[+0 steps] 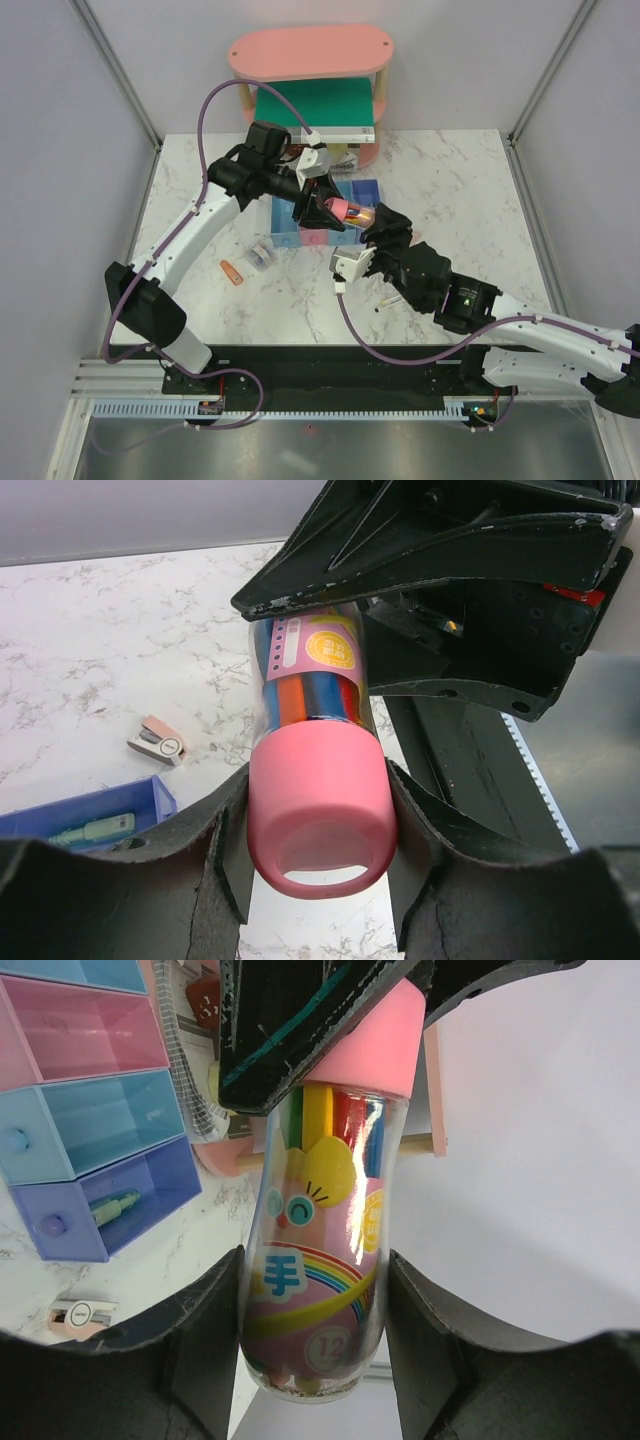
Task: Sort the stationery into containers
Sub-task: Pick up the pen from the center of the board.
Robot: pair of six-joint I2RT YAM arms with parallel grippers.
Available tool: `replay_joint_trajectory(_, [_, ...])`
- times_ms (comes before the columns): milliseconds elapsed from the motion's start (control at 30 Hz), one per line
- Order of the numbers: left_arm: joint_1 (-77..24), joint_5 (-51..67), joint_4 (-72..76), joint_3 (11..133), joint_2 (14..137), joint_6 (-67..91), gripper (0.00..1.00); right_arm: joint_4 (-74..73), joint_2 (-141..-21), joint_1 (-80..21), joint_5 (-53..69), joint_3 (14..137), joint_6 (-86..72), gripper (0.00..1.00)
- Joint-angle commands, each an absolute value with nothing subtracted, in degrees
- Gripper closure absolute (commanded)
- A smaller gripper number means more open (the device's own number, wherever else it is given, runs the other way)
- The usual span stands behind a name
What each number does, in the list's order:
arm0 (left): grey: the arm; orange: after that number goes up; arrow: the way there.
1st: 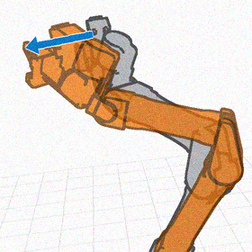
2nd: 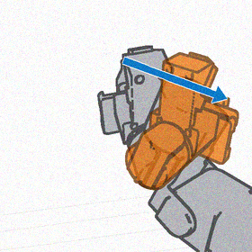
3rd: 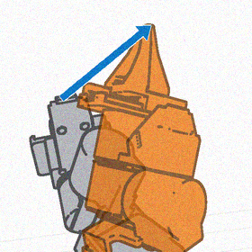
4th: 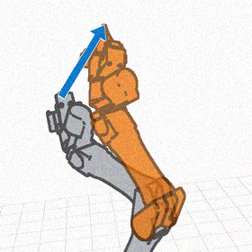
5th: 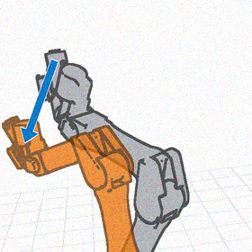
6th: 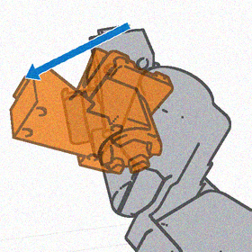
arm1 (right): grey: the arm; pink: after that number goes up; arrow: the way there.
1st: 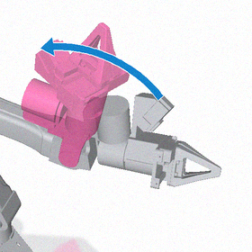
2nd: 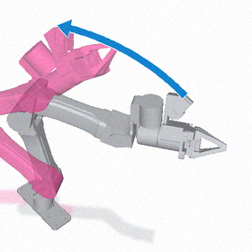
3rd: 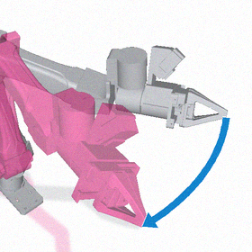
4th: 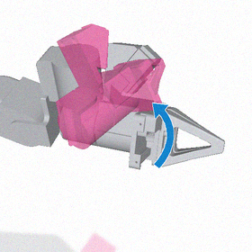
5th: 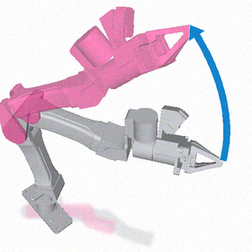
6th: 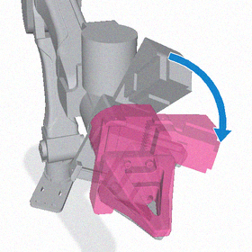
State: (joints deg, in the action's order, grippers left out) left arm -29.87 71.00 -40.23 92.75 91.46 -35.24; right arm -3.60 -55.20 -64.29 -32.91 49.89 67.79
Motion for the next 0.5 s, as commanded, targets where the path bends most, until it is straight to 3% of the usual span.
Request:
replay_joint_trajectory(0, [-31.11, 72.42, -38.58, 95.27, 90.27, -33.75, 0.98, -1.06, -54.14, -64.51, -33.05, 48.69, 68.73, 0.58])
replay_joint_trajectory(67, [-31.11, 71.28, -38.58, 95.10, 90.18, -33.66, 0.98, -1.14, -53.62, -64.51, -33.13, 48.43, 68.56, 0.32])
replay_joint_trajectory(100, [-31.11, 70.93, -38.50, 94.75, 89.83, -33.66, 0.98, -1.32, -53.35, -64.51, -33.13, 48.51, 68.29, 0.25])
replay_joint_trajectory(167, [-31.11, 69.53, -38.41, 93.79, 89.48, -33.84, 0.98, -1.84, -53.09, -64.42, -33.05, 48.95, 67.07, 0.15])
replay_joint_trajectory(233, [-31.03, 67.86, -38.41, 93.17, 89.04, -33.93, 0.98, -3.60, -52.91, -64.42, -32.79, 50.01, 66.01, 0.12])
replay_joint_trajectory(267, [-31.11, 67.07, -38.41, 92.64, 88.86, -34.10, 0.98, -4.04, -52.91, -64.34, -32.87, 50.27, 65.74, 0.02])
replay_joint_trajectory(467, [-30.50, 62.23, -38.50, 90.80, 86.75, -33.75, 0.98, -7.73, -53.35, -63.99, -33.22, 54.13, 63.20, 0.02])
